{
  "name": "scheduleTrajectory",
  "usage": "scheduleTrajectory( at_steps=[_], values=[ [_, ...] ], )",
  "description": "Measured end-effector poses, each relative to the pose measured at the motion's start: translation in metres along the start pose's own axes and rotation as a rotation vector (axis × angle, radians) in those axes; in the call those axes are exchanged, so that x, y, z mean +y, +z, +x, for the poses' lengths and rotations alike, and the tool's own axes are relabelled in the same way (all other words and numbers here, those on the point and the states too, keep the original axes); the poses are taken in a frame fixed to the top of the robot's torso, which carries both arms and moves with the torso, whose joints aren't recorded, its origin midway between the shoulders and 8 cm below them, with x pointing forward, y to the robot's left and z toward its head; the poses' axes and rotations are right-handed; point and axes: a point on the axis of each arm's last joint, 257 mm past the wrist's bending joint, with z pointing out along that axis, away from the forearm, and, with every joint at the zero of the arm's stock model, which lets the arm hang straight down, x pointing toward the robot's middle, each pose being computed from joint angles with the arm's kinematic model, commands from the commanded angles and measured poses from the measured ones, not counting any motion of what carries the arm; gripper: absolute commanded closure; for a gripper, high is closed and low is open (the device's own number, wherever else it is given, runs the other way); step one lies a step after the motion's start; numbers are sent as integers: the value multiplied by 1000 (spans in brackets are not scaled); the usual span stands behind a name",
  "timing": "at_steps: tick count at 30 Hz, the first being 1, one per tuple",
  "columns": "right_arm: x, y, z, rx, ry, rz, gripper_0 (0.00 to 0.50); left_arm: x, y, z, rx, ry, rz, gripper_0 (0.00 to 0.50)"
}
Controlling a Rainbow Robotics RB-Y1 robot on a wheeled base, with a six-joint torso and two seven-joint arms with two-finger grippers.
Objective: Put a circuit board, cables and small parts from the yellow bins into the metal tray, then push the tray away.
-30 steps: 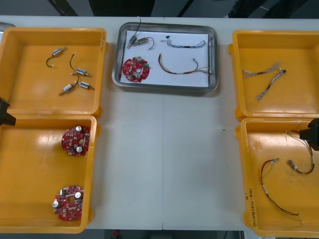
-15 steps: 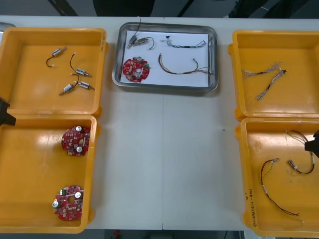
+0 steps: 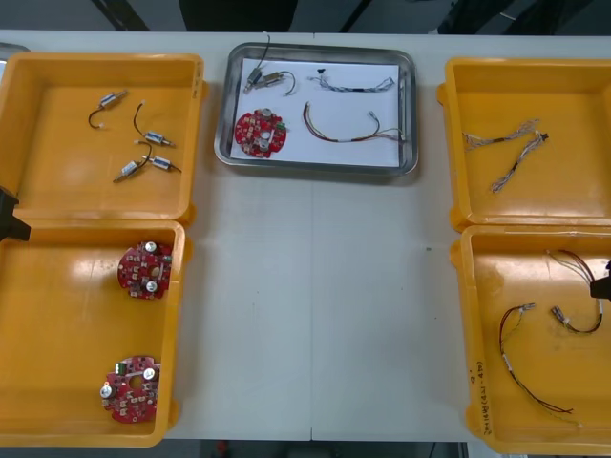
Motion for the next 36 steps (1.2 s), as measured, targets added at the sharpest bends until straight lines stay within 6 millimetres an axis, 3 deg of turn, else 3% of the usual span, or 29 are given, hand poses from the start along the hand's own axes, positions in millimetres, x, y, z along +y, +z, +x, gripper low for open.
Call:
scheduleTrajectory(
  at_steps=[36],
  values=[
    [4,1,3,28,-62,9,0,0,0,0,0,0,0,0]
  ],
)
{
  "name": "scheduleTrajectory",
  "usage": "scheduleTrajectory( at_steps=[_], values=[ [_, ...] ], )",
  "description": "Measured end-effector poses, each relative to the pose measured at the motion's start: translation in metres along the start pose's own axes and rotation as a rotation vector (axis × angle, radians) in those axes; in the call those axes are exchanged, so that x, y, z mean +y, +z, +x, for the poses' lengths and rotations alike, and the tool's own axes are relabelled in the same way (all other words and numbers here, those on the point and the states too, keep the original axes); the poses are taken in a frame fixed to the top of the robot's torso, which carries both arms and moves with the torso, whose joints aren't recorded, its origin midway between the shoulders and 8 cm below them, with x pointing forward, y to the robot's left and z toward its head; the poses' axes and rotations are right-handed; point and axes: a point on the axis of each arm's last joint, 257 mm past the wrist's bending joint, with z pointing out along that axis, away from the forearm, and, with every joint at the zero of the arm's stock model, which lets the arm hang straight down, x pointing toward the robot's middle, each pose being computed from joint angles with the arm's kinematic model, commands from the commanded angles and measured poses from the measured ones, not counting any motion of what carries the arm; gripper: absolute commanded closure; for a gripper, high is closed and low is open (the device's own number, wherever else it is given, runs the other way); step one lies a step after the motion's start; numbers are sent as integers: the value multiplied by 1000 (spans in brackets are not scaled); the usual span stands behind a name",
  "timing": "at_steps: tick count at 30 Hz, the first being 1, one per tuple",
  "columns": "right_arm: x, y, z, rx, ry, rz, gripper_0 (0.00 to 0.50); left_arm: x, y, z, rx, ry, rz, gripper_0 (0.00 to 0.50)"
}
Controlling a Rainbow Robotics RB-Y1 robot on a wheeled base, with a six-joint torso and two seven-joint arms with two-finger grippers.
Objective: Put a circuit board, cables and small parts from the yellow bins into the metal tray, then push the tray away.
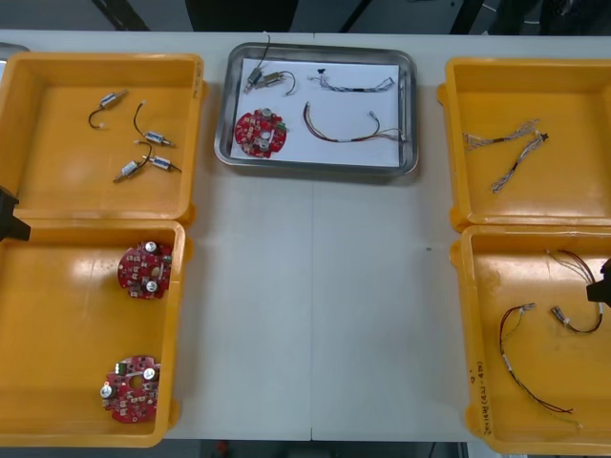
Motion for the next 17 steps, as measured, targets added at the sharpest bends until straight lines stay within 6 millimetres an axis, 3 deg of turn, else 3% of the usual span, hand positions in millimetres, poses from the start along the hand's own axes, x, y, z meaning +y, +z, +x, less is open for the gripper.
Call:
scheduleTrajectory(
  at_steps=[17],
  values=[
    [0,0,0,0,0,0,0,0,0,0,0,0,0,0]
  ],
)
